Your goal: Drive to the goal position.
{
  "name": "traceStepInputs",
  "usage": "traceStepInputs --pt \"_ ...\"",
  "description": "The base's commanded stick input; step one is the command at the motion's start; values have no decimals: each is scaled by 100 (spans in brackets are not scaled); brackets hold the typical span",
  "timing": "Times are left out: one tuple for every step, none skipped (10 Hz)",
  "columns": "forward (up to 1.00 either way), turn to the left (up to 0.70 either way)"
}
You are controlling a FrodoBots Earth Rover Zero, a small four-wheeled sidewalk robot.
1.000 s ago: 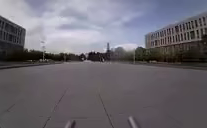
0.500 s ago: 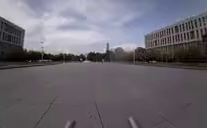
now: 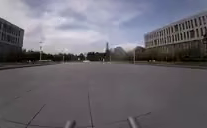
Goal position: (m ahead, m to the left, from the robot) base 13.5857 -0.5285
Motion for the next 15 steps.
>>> traceStepInputs --pt "100 0" --pt "100 0" --pt "100 0" --pt "100 0" --pt "100 0" --pt "100 0" --pt "100 0" --pt "100 0" --pt "100 0" --pt "100 0" --pt "100 0" --pt "100 0" --pt "100 0" --pt "100 0" --pt "100 0"
